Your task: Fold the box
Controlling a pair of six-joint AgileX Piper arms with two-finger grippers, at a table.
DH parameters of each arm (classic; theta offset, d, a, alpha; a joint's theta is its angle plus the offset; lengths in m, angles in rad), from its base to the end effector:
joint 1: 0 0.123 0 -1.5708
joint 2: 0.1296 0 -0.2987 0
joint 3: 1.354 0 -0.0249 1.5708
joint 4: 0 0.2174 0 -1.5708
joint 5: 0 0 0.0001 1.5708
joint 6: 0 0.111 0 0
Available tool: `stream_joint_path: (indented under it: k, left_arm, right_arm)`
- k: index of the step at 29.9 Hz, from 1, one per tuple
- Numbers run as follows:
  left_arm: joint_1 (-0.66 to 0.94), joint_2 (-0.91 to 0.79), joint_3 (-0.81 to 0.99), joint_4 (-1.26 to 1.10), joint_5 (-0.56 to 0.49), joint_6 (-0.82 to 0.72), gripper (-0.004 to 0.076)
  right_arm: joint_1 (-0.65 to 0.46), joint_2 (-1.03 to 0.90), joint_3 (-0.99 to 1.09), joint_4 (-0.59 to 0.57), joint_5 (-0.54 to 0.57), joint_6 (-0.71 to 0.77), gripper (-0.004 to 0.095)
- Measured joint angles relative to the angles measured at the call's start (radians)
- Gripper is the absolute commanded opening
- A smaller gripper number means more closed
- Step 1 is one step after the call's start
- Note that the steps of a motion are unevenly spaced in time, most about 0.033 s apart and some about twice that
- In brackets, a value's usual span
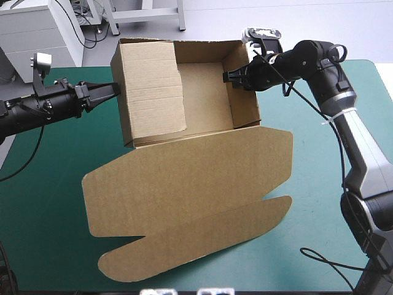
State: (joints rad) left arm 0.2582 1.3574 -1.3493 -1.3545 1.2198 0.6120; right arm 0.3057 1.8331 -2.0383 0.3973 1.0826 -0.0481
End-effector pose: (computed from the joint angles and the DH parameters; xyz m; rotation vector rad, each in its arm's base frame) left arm 0.2479 -0.0399 0.4434 0.1267 1.9226 -1.2398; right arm 0.3614 0.1538 0.4139 -0.3650 2.3265 0.6302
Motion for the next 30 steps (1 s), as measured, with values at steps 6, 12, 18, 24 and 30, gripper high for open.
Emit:
stream_joint_path:
  k: [6, 12, 18, 24, 30]
  left_arm:
    - [0.000, -0.027, 0.000, 0.067, 0.000, -0.021, -0.0006]
    - [0.000, -0.049, 0.000, 0.147, 0.002, -0.069, 0.0099]
    - [-0.012, -0.050, 0.000, 0.189, 0.003, -0.123, 0.0325]
    - [-0.066, -0.050, 0.000, 0.215, 0.005, -0.127, 0.0388]
    - [-0.085, -0.050, 0.000, 0.289, 0.008, -0.127, 0.0387]
  right_arm:
    - [0.045, 0.000, 0.000, -0.086, -0.034, 0.039, -0.0013]
    - [0.065, 0.001, 0.000, -0.113, -0.081, 0.048, -0.0011]
    - [0.087, 0.001, 0.000, -0.177, -0.112, 0.072, -0.0007]
    - [0.096, 0.001, 0.000, -0.230, -0.121, 0.080, -0.0007]
    - [0.120, 0.001, 0.000, -0.268, -0.123, 0.084, 0.0001]
